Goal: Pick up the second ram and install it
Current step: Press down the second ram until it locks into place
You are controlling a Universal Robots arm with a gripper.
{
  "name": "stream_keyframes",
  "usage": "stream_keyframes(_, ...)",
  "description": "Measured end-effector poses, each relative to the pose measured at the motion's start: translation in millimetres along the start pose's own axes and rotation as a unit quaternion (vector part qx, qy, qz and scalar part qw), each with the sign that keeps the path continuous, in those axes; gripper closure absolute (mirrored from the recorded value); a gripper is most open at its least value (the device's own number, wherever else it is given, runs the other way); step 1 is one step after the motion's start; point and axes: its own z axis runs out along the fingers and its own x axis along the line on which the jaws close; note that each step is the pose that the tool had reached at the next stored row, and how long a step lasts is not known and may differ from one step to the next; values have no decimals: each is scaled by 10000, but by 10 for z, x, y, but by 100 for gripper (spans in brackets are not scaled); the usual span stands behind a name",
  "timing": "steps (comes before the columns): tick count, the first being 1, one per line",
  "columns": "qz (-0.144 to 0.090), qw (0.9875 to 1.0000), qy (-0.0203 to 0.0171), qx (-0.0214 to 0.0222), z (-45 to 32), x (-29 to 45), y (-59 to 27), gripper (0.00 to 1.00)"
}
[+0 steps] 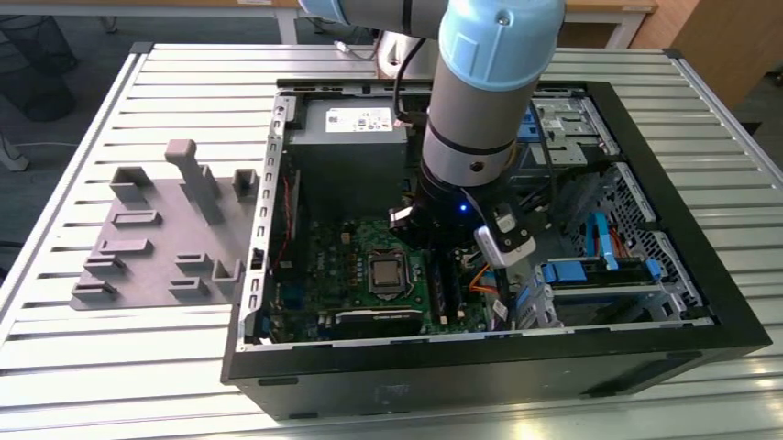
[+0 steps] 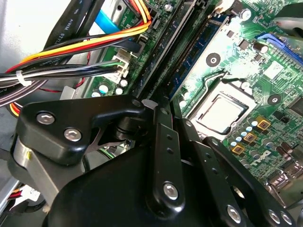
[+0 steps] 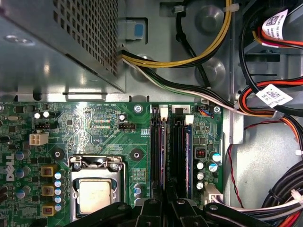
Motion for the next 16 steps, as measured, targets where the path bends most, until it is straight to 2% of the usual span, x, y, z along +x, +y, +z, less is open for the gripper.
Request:
stream_keyframes(4,0,10000,-2,-7,7,0,2,85)
stream_keyframes(5,0,10000,-1,-2,3,0,1,79)
stream_keyframes(8,0,10000,1,3,-9,1,-1,79)
stream_keyframes(13,0,10000,2,0,-147,3,0,79)
stream_keyframes(16,0,10000,4,-1,-199,3,0,79)
